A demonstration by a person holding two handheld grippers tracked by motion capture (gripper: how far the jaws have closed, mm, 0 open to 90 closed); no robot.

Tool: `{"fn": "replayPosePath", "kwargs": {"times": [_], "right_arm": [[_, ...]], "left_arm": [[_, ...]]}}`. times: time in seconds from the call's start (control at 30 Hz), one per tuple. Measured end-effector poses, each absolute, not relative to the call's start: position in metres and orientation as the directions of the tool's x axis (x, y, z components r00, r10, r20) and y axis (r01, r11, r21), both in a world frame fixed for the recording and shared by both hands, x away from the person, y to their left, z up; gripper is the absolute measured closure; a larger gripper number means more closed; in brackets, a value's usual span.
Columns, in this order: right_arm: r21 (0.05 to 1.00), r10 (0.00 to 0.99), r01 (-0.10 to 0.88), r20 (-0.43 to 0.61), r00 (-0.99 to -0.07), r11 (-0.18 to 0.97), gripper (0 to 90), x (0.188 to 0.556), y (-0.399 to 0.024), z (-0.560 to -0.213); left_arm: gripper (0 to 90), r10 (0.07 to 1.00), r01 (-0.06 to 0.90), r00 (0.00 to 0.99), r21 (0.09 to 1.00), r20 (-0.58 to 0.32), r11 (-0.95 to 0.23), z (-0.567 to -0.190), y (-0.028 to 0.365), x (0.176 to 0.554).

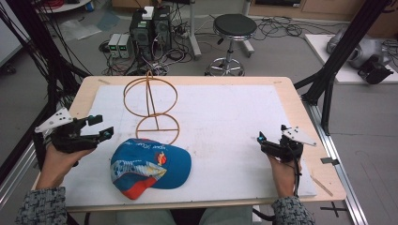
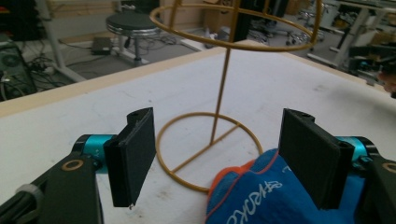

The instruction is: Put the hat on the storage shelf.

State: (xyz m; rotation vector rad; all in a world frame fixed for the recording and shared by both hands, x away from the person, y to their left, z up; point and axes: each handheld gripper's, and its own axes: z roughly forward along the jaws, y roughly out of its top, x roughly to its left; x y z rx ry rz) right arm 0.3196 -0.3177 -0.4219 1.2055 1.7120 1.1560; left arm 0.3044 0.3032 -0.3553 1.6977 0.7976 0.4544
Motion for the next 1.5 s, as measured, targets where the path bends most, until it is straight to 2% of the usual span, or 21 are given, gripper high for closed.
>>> {"fn": "replayPosePath", "kwargs": {"times": [0.17,0.4,0.73,0.9,1.07,1.1,1.2,1.3,1.5], "right_arm": [[0.937,0.952,0.300,-0.086,-0.293,0.177,10.5,0.319,-0.317,-0.422],[0.933,0.950,0.305,-0.097,-0.295,0.191,10.5,0.319,-0.315,-0.423],[0.929,0.952,0.318,-0.092,-0.293,0.188,10.5,0.320,-0.315,-0.423],[0.929,0.951,0.317,-0.097,-0.294,0.193,10.5,0.320,-0.316,-0.423],[0.928,0.950,0.318,-0.099,-0.295,0.195,10.5,0.319,-0.316,-0.423],[0.928,0.950,0.317,-0.099,-0.296,0.195,10.5,0.319,-0.316,-0.423],[0.928,0.951,0.317,-0.099,-0.295,0.195,10.5,0.319,-0.317,-0.424],[0.927,0.951,0.321,-0.097,-0.293,0.193,10.5,0.320,-0.317,-0.424],[0.927,0.950,0.323,-0.093,-0.296,0.192,10.5,0.319,-0.317,-0.424]], "left_arm": [[28.1,0.671,0.287,0.734,0.944,-0.109,-0.161,-0.360,0.294,0.307],[30.9,0.550,0.299,0.827,0.919,-0.115,-0.257,-0.372,0.279,0.310],[37.4,0.477,0.317,0.870,0.886,-0.128,-0.340,-0.381,0.267,0.310],[47.1,0.461,0.320,0.878,0.874,-0.128,-0.365,-0.383,0.267,0.311],[52.3,0.447,0.324,0.884,0.870,-0.138,-0.371,-0.385,0.267,0.311],[58.1,0.434,0.320,0.890,0.872,-0.142,-0.370,-0.386,0.266,0.311],[61.8,0.419,0.310,0.898,0.874,-0.139,-0.375,-0.386,0.266,0.310],[74.9,0.399,0.312,0.905,0.868,-0.148,-0.385,-0.387,0.265,0.310],[86.2,0.375,0.279,0.917,0.894,-0.140,-0.350,-0.382,0.266,0.308]]}}
